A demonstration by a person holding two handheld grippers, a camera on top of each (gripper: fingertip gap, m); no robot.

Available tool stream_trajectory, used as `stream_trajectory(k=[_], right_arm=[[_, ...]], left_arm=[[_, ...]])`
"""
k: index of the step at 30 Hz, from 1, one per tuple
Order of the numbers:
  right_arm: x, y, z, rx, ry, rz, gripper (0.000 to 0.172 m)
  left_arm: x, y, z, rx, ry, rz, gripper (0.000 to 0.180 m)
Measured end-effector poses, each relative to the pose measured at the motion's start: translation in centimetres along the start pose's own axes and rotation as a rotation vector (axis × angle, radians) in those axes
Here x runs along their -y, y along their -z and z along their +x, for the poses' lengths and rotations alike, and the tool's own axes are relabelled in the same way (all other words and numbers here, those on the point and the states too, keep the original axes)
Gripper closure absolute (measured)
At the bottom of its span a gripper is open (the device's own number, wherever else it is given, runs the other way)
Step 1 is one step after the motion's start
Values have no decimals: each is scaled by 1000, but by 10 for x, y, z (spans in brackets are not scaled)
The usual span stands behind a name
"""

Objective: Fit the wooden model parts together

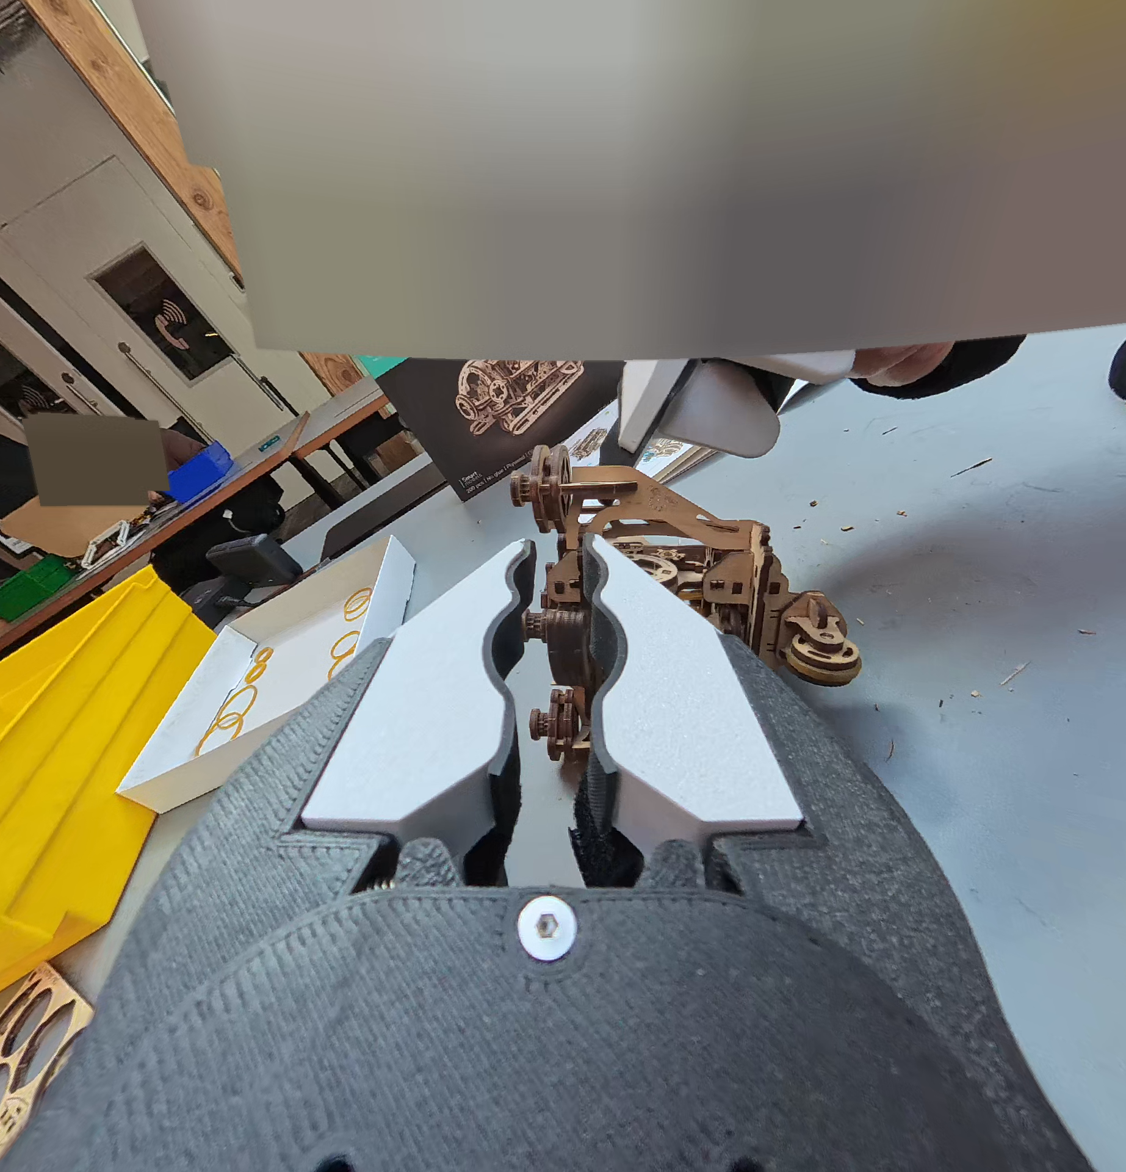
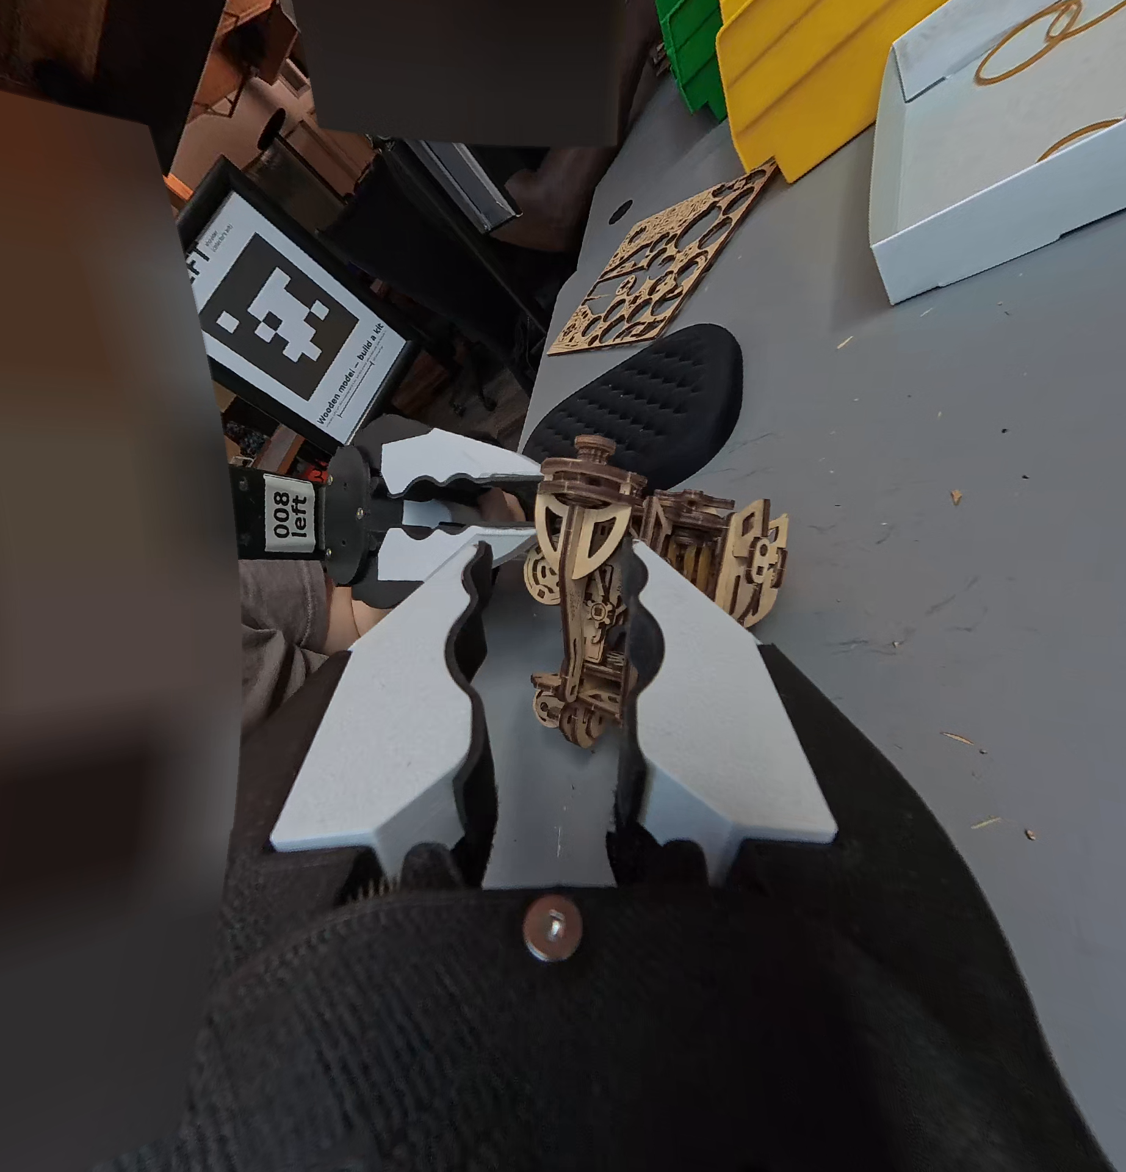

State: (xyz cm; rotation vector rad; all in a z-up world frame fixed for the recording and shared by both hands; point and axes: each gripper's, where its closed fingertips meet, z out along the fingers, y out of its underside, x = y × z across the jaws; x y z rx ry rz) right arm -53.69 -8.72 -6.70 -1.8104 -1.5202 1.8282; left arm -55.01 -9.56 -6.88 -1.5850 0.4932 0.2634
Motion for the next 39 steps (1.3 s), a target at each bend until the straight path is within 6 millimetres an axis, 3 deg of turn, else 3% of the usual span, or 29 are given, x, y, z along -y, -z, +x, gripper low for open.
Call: stream_trajectory(k=[5, 9, 20, 31, 39], right_arm=[[-2, 3, 7, -45, 24, -14, 131], [-4, 6, 12, -84, 54, -34, 128], [-13, 5, 13, -126, 95, -96, 127], [-13, 7, 18, -118, 71, -89, 128], [-12, 11, 24, -133, 85, -99, 128]], left_arm=[[1, 9, 1, -109, 150, 35, 165], [-1, 10, 2, -229, 275, 35, 151], [-3, 3, 12, -351, 273, 7, 145], [-3, 7, -11, -524, 549, -8, 134], [-23, 3, -17, -538, 461, -141, 122]])
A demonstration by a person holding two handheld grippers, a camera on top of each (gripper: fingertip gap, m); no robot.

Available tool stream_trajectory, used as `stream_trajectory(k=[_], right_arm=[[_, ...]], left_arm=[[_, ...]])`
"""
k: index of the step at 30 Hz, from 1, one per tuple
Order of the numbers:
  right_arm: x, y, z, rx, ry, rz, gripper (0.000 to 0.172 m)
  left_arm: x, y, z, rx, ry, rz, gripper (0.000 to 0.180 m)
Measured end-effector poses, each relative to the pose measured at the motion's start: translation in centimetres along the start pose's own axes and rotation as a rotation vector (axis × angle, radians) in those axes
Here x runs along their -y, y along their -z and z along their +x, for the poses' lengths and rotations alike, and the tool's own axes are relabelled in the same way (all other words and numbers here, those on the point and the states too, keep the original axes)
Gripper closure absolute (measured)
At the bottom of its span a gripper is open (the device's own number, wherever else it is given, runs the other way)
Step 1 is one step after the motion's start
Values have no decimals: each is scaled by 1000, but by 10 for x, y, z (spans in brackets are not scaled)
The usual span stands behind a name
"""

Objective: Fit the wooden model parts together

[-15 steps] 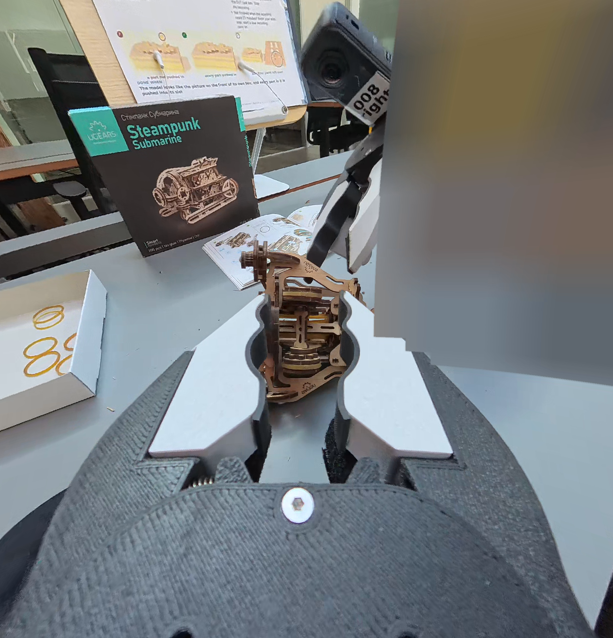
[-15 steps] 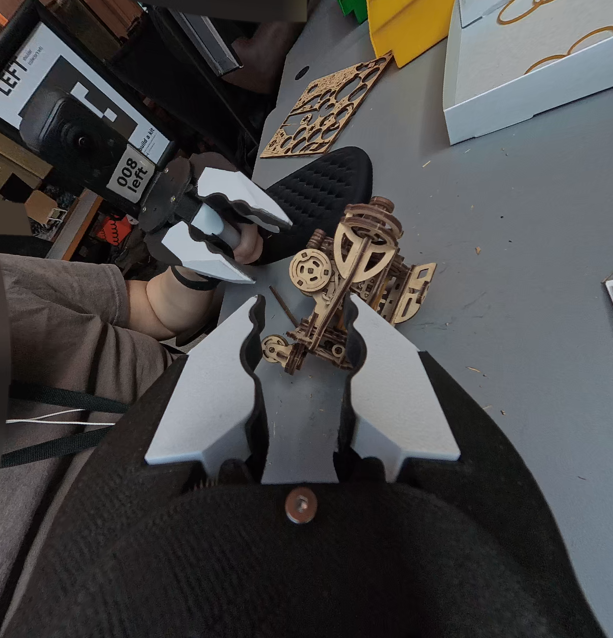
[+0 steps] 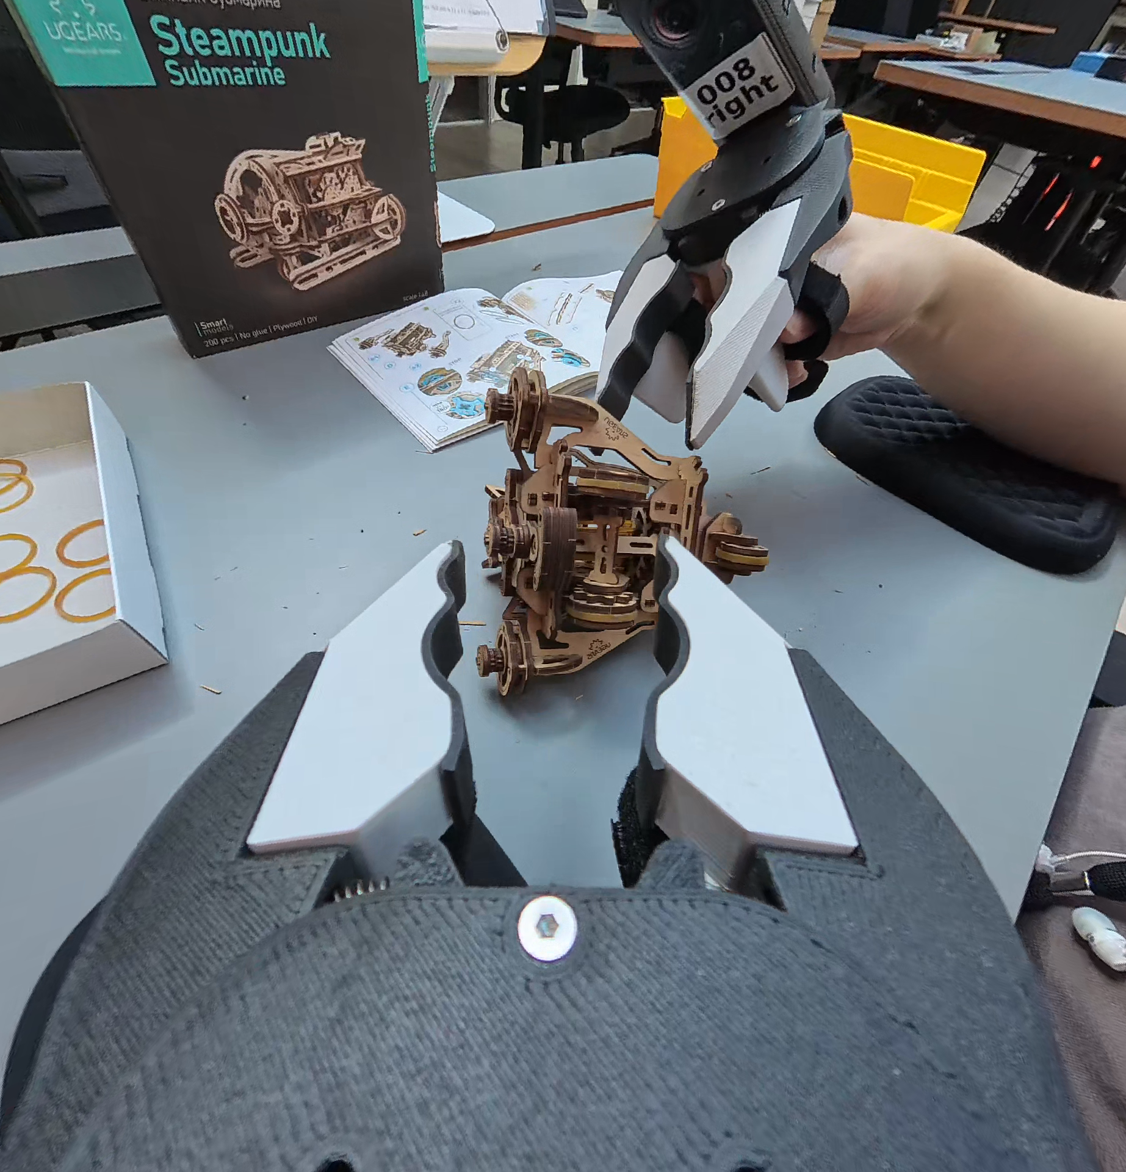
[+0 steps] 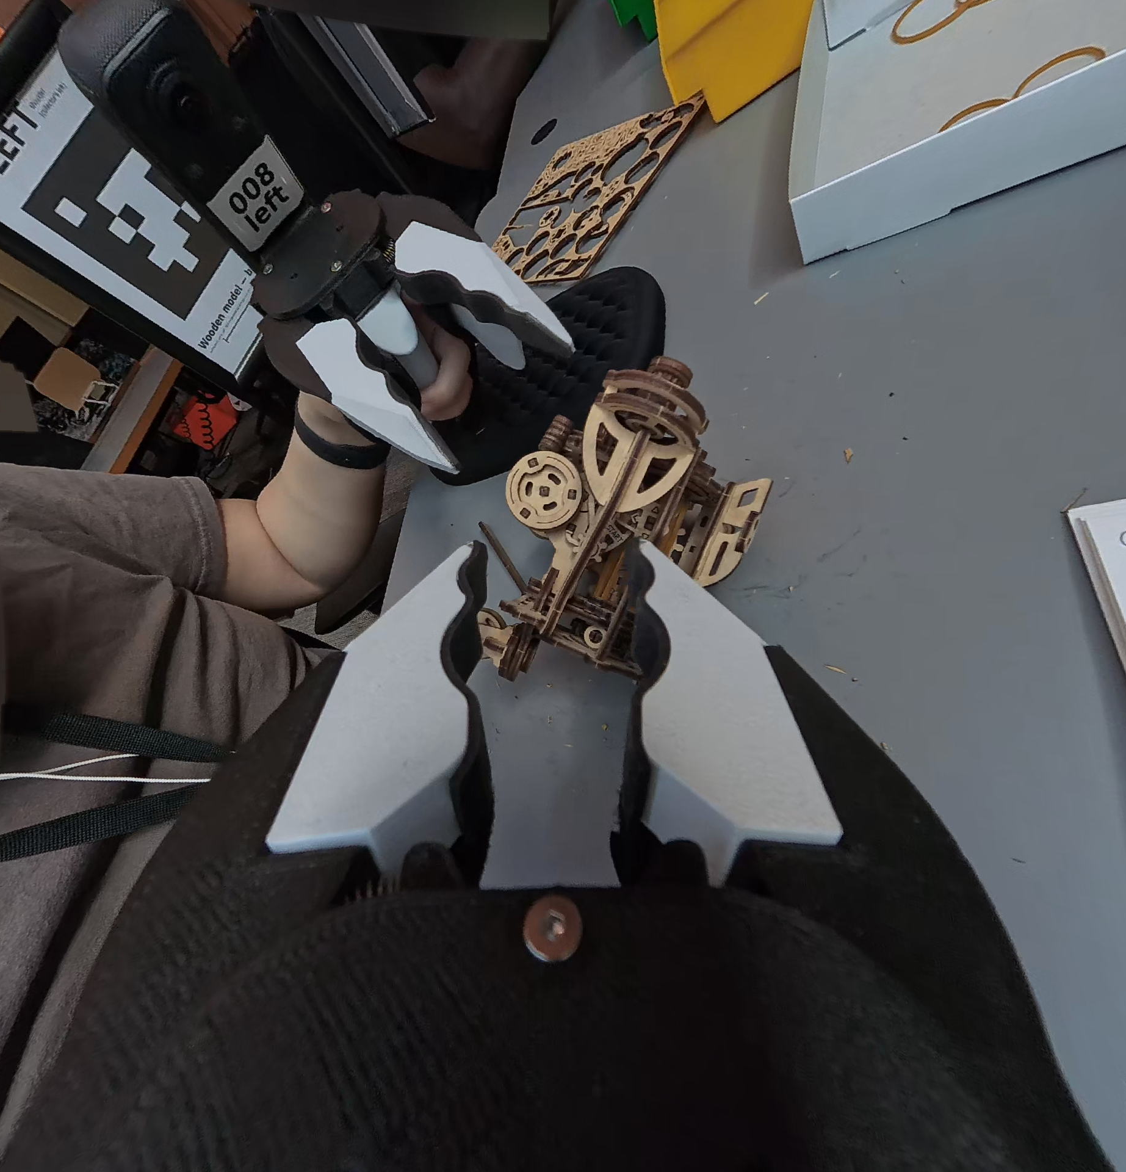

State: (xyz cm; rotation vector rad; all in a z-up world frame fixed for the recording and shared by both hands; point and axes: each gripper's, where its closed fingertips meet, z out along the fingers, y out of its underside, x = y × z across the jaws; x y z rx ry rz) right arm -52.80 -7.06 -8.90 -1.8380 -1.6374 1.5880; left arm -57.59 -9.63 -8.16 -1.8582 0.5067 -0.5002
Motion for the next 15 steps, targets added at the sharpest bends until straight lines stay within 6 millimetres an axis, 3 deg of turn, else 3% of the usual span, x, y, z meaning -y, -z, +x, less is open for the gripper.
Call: stream_trajectory(k=[8, 15], right_arm=[[15, 20, 6, -25, -13, 70, 126], [28, 24, 3, 44, -177, 137, 123]], left_arm=[[-3, -6, 3, -113, 9, -5, 123], [18, -8, -11, -364, 32, -46, 141]])
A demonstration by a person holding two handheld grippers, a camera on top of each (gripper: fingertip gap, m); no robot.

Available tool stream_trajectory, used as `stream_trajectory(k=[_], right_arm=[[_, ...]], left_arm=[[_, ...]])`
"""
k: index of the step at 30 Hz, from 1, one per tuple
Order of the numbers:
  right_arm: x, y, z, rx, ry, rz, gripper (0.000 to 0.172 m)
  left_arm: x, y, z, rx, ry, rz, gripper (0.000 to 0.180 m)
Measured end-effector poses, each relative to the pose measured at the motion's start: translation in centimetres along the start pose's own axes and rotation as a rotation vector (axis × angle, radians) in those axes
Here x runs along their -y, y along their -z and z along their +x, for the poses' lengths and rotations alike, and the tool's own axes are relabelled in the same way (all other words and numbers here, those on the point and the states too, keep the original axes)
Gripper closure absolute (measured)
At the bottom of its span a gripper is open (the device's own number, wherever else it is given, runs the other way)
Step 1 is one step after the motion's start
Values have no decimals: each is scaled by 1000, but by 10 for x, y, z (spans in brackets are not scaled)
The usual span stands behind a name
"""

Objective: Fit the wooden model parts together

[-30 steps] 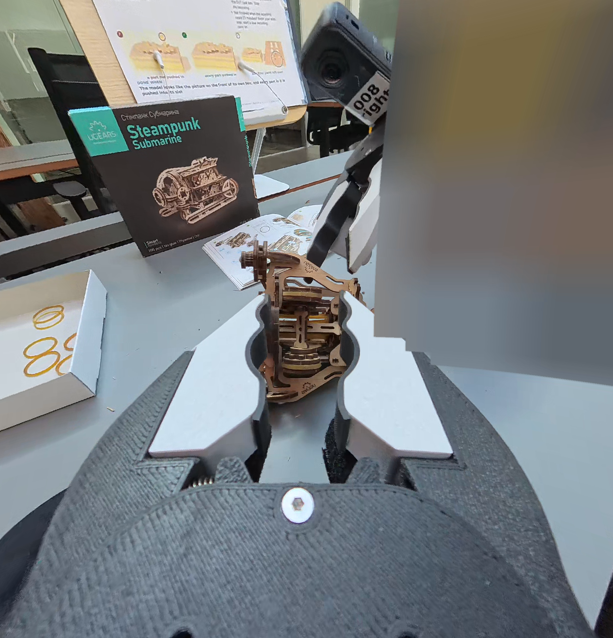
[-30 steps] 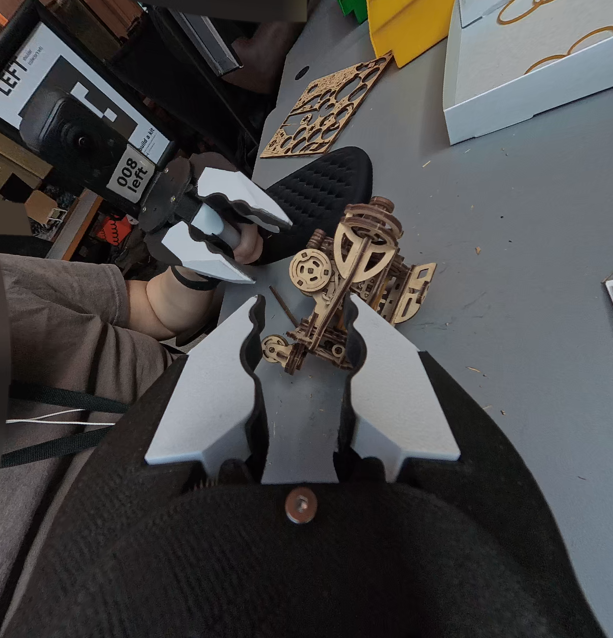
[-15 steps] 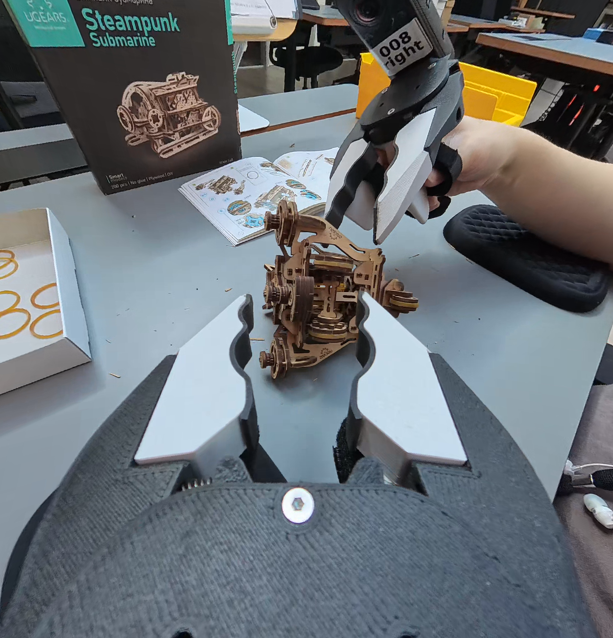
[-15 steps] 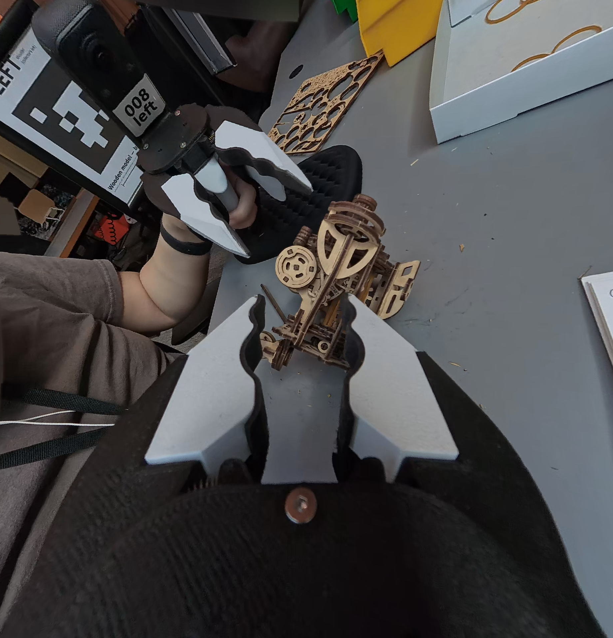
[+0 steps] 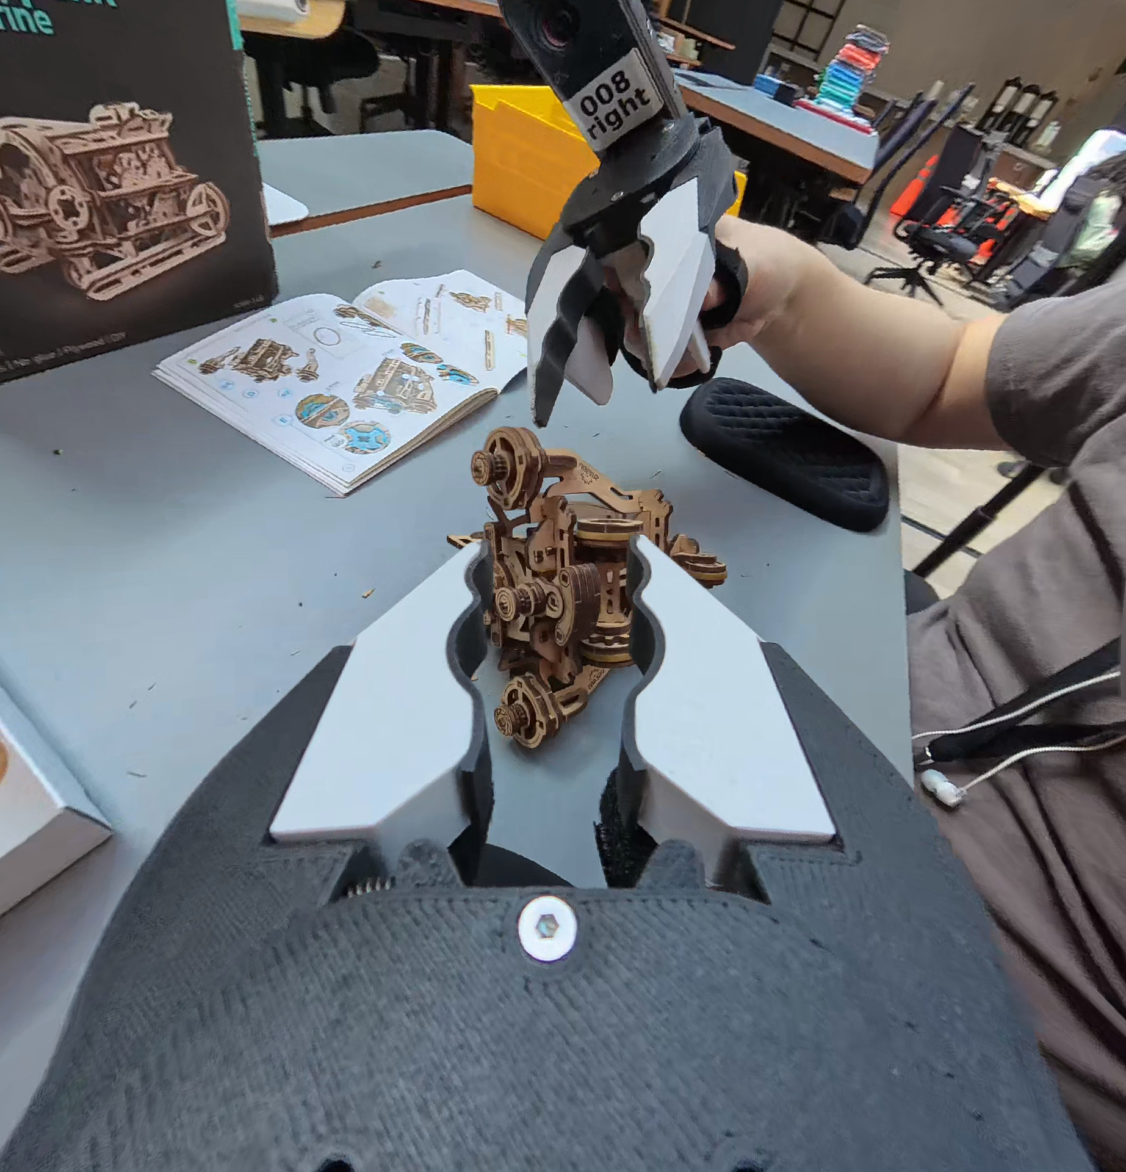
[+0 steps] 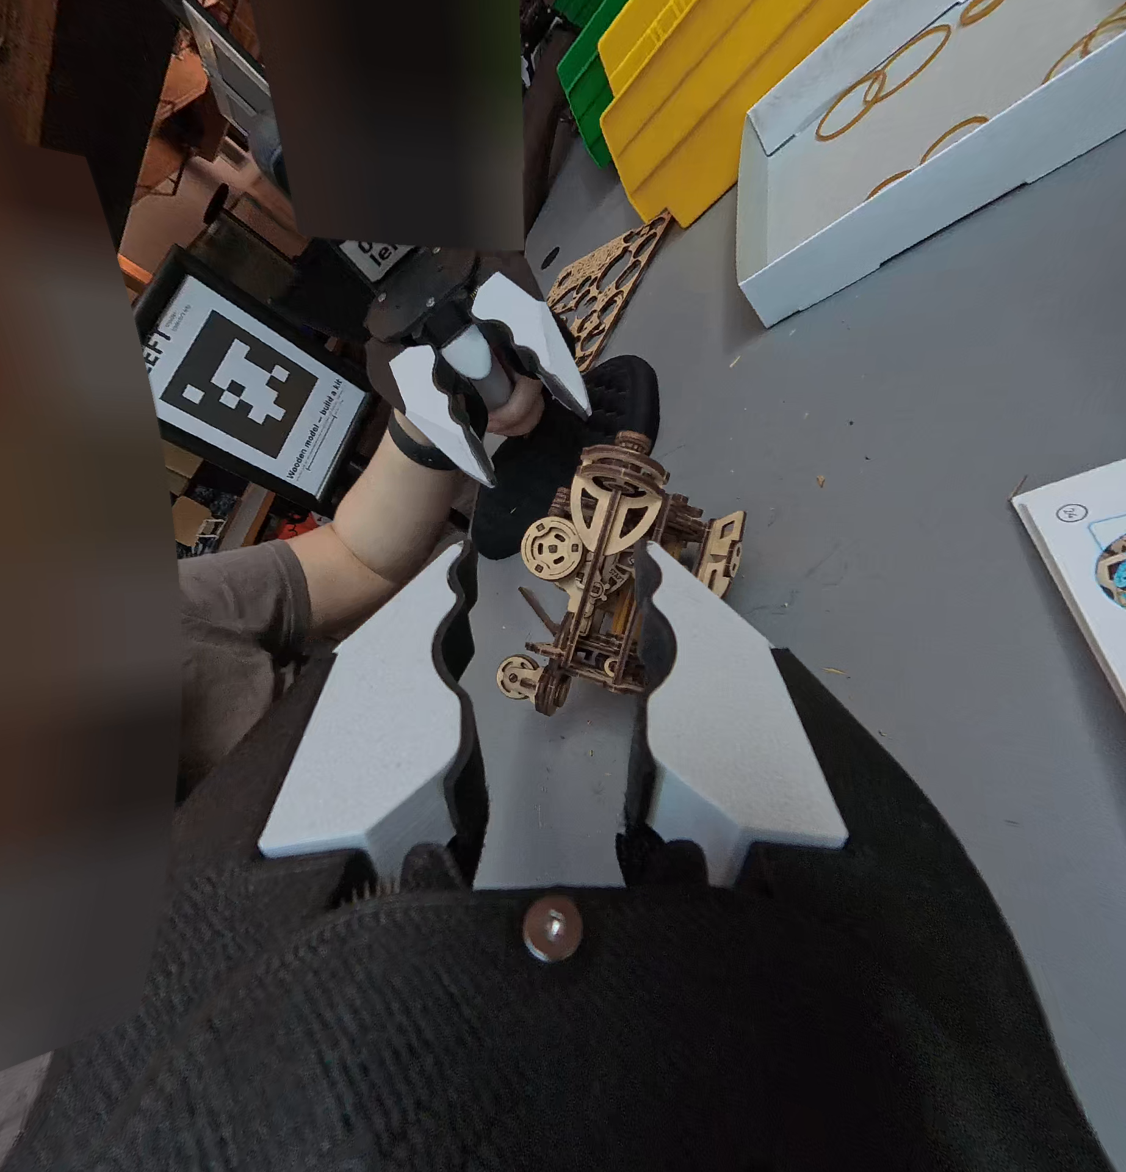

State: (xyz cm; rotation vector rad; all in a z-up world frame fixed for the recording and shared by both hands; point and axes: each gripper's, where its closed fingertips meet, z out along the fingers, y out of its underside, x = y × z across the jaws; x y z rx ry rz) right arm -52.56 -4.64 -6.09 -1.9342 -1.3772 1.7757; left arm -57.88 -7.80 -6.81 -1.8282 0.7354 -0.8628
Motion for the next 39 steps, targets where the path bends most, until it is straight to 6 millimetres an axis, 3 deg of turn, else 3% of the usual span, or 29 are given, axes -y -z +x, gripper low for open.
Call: stream_trajectory(k=[4, 7, 17, 25, 39], right_arm=[[2, -3, 3, -145, 95, 0, 120], [5, -7, 0, -173, 128, 69, 119], [0, -11, 4, -239, 233, 161, 117], [1, -20, 4, -196, 231, 165, 117], [-4, -25, 6, -184, 246, 148, 117]], left_arm=[[9, -4, -11, -177, 116, -47, 153], [15, -10, -8, -291, 221, -61, 152], [-8, -30, -10, -345, 301, -229, 148], [-3, -31, -11, -453, 360, -206, 154], [-8, -38, -4, -486, 356, -212, 158]])
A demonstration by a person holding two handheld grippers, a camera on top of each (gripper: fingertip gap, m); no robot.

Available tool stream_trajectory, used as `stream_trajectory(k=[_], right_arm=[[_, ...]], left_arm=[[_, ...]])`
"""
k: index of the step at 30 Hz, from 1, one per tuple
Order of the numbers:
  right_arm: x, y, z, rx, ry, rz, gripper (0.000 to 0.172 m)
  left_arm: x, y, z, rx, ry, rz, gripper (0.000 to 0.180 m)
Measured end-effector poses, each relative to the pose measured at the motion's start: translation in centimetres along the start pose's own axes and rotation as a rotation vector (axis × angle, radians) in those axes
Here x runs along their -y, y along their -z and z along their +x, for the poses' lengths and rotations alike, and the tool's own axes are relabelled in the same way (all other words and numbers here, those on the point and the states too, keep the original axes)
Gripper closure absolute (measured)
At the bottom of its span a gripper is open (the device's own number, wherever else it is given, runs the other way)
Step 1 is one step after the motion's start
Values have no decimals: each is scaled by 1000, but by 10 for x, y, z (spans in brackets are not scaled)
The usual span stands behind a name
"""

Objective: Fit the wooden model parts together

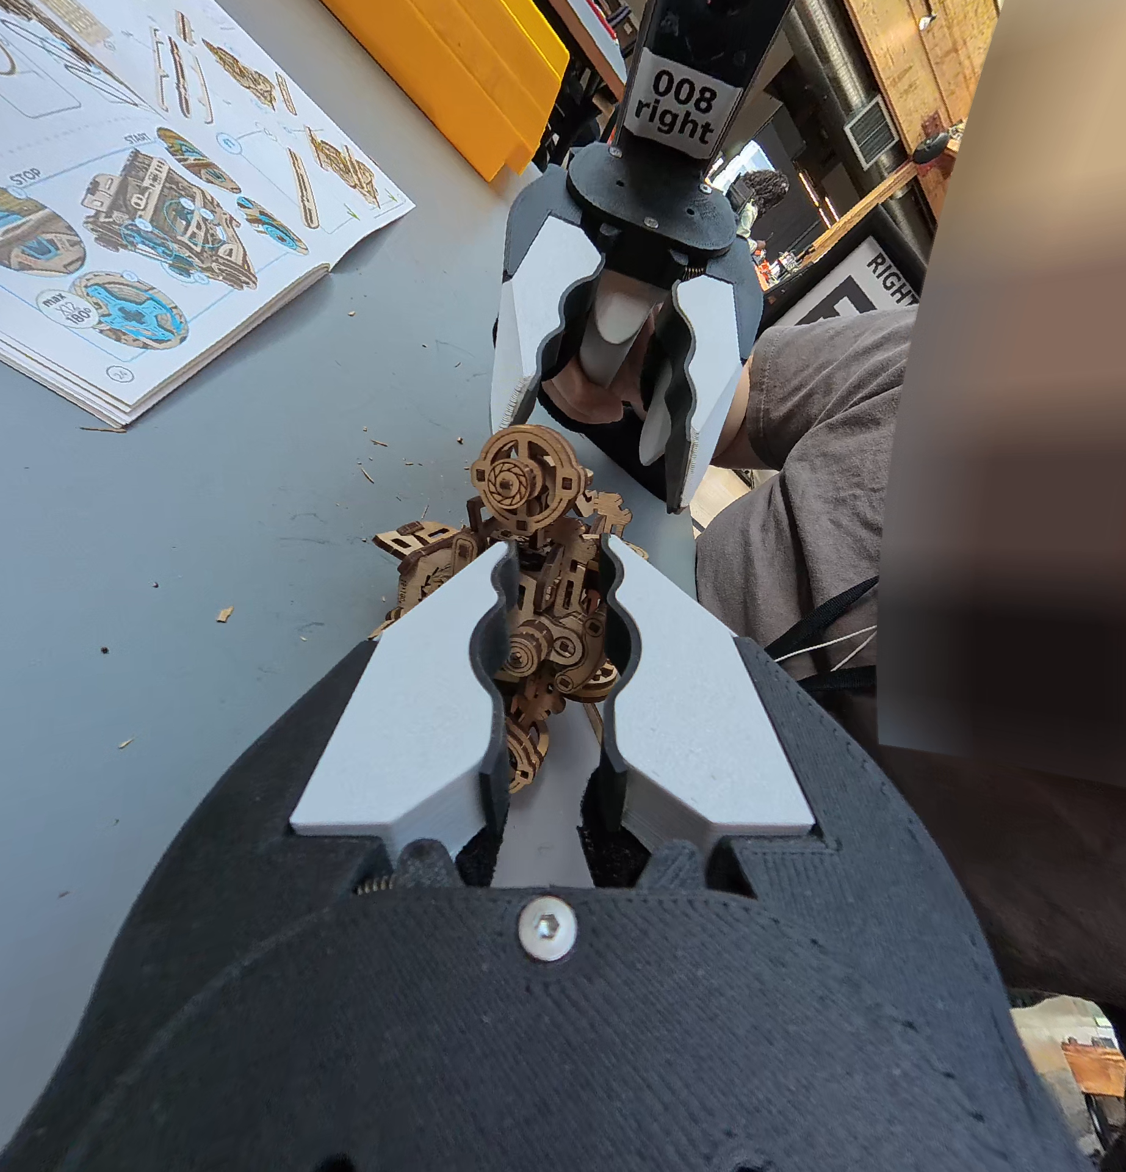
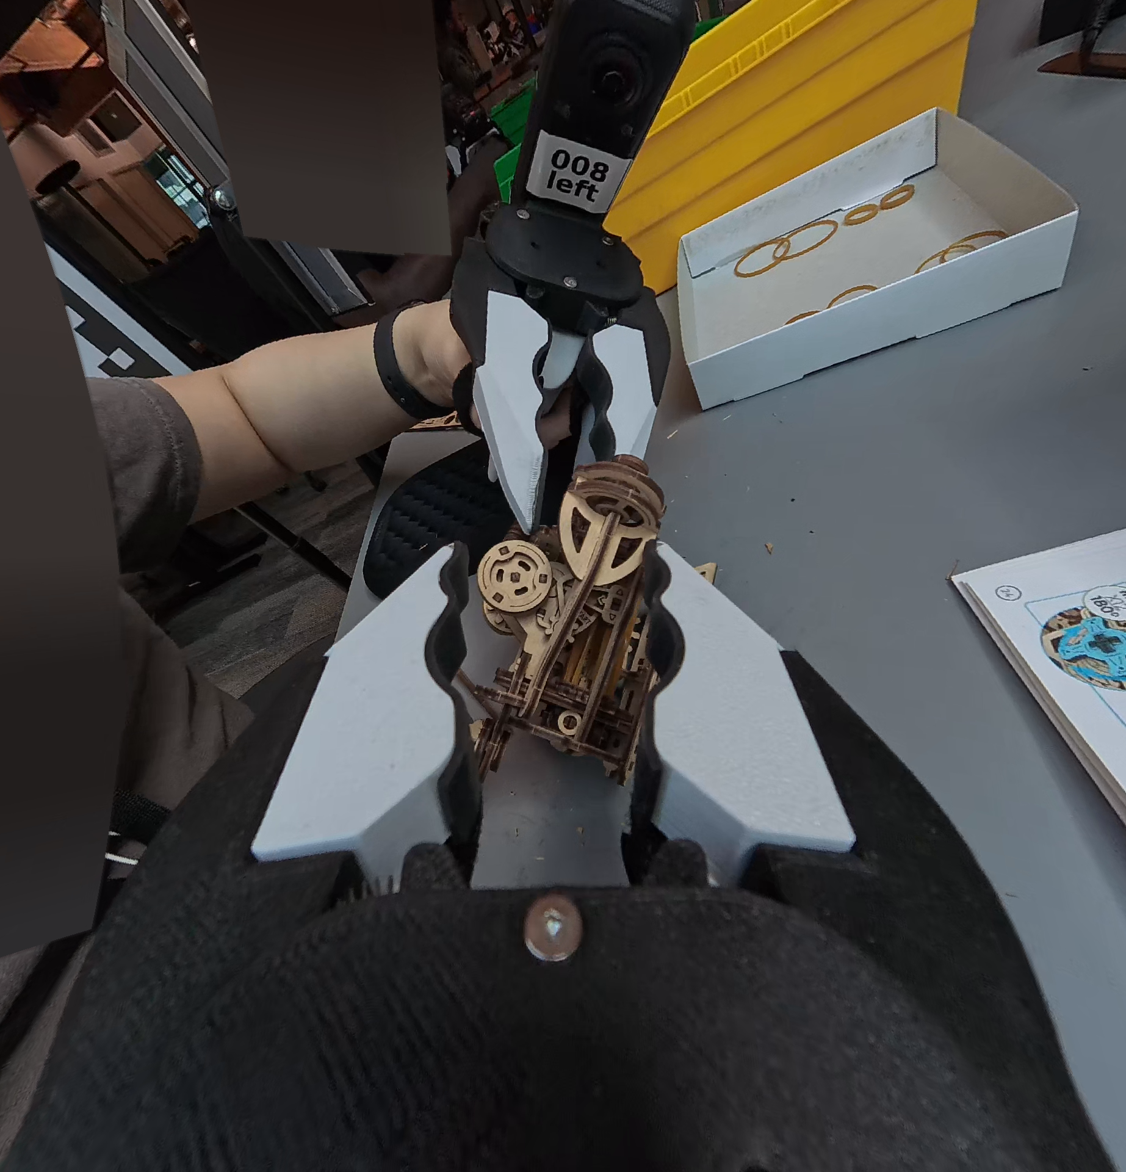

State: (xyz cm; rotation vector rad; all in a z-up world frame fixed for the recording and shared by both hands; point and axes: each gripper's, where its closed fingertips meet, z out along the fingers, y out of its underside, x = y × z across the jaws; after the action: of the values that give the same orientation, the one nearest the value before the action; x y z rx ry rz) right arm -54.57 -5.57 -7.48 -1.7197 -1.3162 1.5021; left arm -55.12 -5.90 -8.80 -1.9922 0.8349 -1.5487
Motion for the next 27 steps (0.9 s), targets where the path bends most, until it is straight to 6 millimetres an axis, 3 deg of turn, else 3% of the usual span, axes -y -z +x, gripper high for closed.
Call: stream_trajectory(k=[16, 27], right_arm=[[0, 1, 3, -29, -56, 17, 123], [-14, 0, 8, -99, -52, -79, 136]], left_arm=[[2, 0, 1, -23, 15, 63, 159], [4, -1, 0, -32, 77, 76, 163]])
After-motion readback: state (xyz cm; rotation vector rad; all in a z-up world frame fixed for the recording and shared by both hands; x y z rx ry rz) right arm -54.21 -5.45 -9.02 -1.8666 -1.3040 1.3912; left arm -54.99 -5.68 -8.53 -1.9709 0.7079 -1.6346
